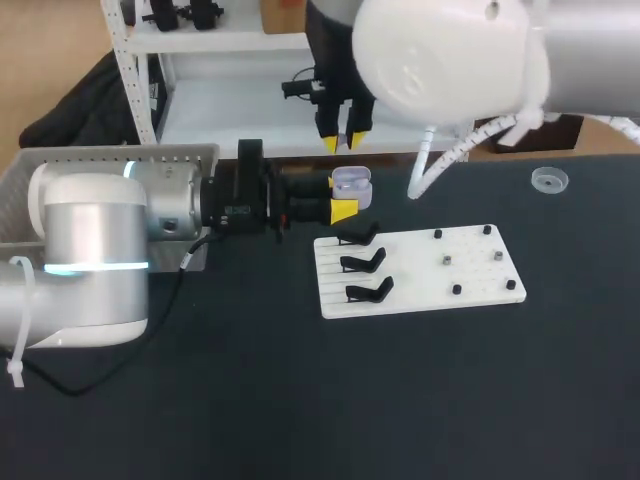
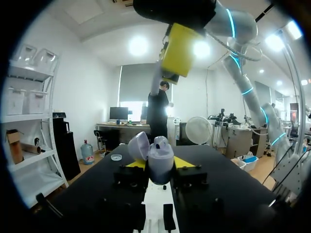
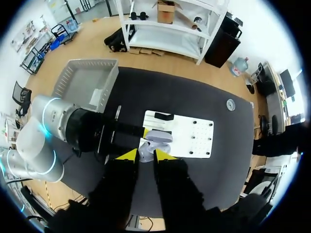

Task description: Pick up each earbud case from the left stands, insert the matching earbuds, close the lid, and place the case in the box.

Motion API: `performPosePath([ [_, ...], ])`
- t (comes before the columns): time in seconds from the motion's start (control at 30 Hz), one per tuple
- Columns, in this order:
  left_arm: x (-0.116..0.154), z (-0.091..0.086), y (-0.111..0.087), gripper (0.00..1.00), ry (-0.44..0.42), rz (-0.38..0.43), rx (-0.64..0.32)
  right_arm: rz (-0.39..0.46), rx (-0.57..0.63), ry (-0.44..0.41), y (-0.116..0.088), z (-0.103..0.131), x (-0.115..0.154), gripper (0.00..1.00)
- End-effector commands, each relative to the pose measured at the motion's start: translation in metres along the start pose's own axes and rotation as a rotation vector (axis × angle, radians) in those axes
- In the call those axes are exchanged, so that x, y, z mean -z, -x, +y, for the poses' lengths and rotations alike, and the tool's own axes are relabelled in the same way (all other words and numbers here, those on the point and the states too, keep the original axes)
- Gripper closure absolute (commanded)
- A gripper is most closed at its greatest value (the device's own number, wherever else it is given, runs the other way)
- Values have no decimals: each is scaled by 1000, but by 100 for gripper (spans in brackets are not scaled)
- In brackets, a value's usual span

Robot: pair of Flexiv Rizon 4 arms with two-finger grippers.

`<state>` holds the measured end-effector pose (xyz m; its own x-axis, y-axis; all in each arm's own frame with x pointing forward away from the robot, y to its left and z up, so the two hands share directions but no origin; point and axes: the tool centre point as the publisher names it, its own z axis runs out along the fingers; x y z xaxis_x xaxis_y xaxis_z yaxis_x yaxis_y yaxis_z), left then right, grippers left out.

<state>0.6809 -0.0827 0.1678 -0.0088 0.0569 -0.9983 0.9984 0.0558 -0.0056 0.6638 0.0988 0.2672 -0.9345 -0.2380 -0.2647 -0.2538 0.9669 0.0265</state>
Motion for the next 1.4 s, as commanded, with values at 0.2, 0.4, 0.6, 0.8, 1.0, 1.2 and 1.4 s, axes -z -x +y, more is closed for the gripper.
performPosePath([
  [0.2,0,0,0,100,1,-3,-1,23,14,-7,-11,5,-12,100],
  [0.4,0,0,0,100,1,-3,-1,11,15,0,-24,5,-18,100],
  [0.6,0,0,0,100,1,-3,-1,4,35,-10,-32,4,-24,100],
  [0.8,0,0,0,100,1,-3,-1,11,37,-19,-28,0,-28,100],
  [1.0,0,0,0,100,1,-3,-1,16,53,-24,-20,-2,-32,100],
  [1.2,0,0,0,100,1,-3,-1,20,70,-25,-14,-3,-35,100],
  [1.4,0,0,0,100,1,-3,-1,27,78,-19,-13,-4,-39,100],
])
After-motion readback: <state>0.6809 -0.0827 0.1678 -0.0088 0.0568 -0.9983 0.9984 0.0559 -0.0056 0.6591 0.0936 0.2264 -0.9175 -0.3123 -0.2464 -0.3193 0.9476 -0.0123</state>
